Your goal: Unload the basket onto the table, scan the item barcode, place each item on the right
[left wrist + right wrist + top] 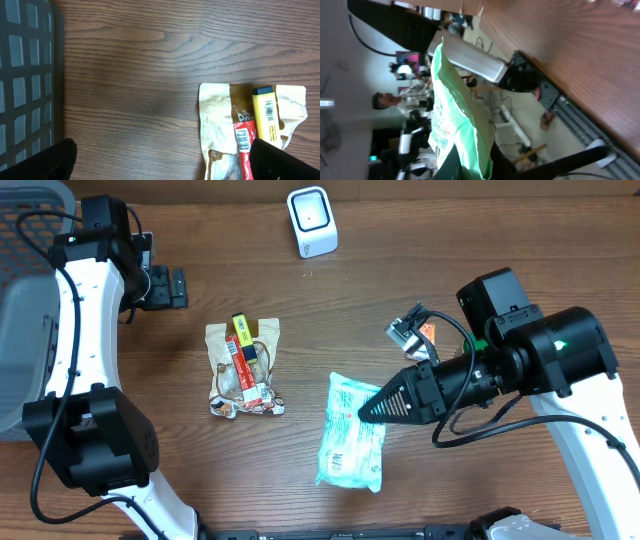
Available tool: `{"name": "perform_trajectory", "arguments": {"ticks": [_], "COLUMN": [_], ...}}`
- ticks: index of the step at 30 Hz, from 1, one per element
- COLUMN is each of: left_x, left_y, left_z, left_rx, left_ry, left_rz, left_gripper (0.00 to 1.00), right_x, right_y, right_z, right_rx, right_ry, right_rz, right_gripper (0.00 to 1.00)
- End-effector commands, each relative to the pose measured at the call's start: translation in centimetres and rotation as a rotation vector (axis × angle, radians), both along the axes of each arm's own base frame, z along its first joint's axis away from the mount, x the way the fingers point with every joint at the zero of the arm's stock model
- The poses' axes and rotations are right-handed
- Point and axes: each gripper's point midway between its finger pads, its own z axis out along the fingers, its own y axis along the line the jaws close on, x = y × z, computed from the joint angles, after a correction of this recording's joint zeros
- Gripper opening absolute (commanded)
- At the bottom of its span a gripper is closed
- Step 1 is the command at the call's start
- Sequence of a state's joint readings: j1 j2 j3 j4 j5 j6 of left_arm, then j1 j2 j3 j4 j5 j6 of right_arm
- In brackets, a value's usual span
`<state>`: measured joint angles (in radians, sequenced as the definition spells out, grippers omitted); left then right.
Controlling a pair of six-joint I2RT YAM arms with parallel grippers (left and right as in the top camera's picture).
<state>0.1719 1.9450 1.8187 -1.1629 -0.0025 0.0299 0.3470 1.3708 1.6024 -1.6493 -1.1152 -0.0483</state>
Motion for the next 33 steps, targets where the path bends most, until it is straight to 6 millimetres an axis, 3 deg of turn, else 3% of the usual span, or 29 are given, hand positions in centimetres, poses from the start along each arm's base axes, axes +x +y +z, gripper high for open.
{"name": "perform_trajectory", "arguments": {"ticks": [1, 5, 8, 12, 15, 23, 28, 31, 33], "left_x": [0.2, 0.2, 0.2, 0.2, 0.2, 0.2, 0.2, 0.2, 0.2], "left_y": [-0.3, -0.3, -0.3, -0.3, -0.3, -0.3, -0.3, -0.3, -0.3], "left_z": [0.7, 0.7, 0.7, 0.7, 0.7, 0.7, 0.7, 0.7, 0.7], "left_rx": [-0.003, -0.003, -0.003, -0.003, -0.003, -0.003, -0.003, -0.003, -0.003], "left_ry": [-0.021, -0.021, -0.021, -0.021, -0.021, -0.021, -0.021, -0.021, -0.021], "left_rz": [-0.021, -0.021, -0.021, -0.021, -0.021, -0.021, -0.021, -0.021, -0.021], "left_gripper": [0.99, 1.0, 1.0, 1.0, 1.0, 1.0, 1.0, 1.0, 1.0], "right_x": [1.6, 7.8, 10.5, 12.3, 14.0, 17.5, 22.6, 26.7, 28.9], "right_y": [-0.5, -3.8, -5.6, -4.0, -4.4, -5.7, -5.6, -6.3, -5.8], "right_z": [-1.5, -5.7, -6.9, -5.0, -4.2, -3.5, -2.5, -2.1, -1.6], "right_rx": [-0.092, -0.432, -0.574, -0.465, -0.473, -0.651, -0.698, -0.749, -0.731], "right_ry": [-0.114, -0.377, -0.458, -0.491, -0.455, -0.403, -0.477, -0.601, -0.7], "right_rz": [-0.029, -0.172, -0.238, -0.307, -0.424, -0.437, -0.502, -0.597, -0.594], "right_gripper": [0.04, 0.04, 0.04, 0.04, 0.03, 0.03, 0.03, 0.03, 0.03]}}
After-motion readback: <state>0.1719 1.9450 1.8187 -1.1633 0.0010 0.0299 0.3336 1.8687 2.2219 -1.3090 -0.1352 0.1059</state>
